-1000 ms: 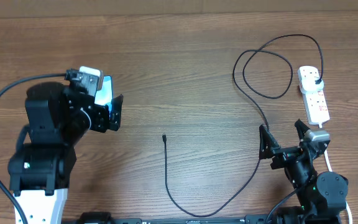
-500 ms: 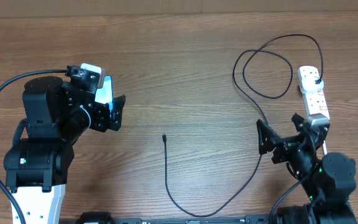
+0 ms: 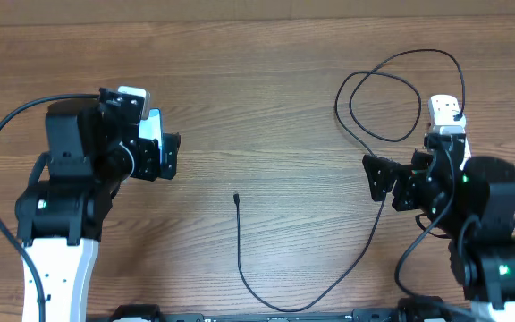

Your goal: Plug charger to phone and switch on socket

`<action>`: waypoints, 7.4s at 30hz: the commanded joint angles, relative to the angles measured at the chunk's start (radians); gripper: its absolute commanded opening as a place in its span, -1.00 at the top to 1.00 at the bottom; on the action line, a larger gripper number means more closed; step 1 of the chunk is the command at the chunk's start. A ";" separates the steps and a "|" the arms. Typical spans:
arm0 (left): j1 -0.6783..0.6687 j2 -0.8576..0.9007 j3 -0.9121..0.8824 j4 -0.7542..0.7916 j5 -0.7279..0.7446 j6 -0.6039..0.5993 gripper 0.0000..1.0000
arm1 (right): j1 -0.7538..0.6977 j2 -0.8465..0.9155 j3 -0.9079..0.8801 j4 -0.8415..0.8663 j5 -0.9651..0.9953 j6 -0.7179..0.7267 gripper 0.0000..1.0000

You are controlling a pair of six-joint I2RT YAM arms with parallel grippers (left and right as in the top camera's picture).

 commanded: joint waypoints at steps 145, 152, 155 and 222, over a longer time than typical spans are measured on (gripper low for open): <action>0.105 1.057 0.320 0.027 -0.181 -0.147 -0.86 | 0.005 0.376 0.355 -0.273 -0.087 -0.002 -1.00; 0.105 1.057 0.320 0.023 -0.174 -0.167 -0.75 | 0.005 0.376 0.355 -0.273 -0.087 -0.002 -1.00; 0.105 1.057 0.320 0.022 -0.172 -0.193 -0.72 | 0.005 0.376 0.355 -0.273 -0.087 -0.002 -0.99; -0.010 1.057 0.320 -0.108 -0.113 -0.462 -0.48 | 0.005 0.376 0.355 -0.278 -0.088 -0.002 -1.00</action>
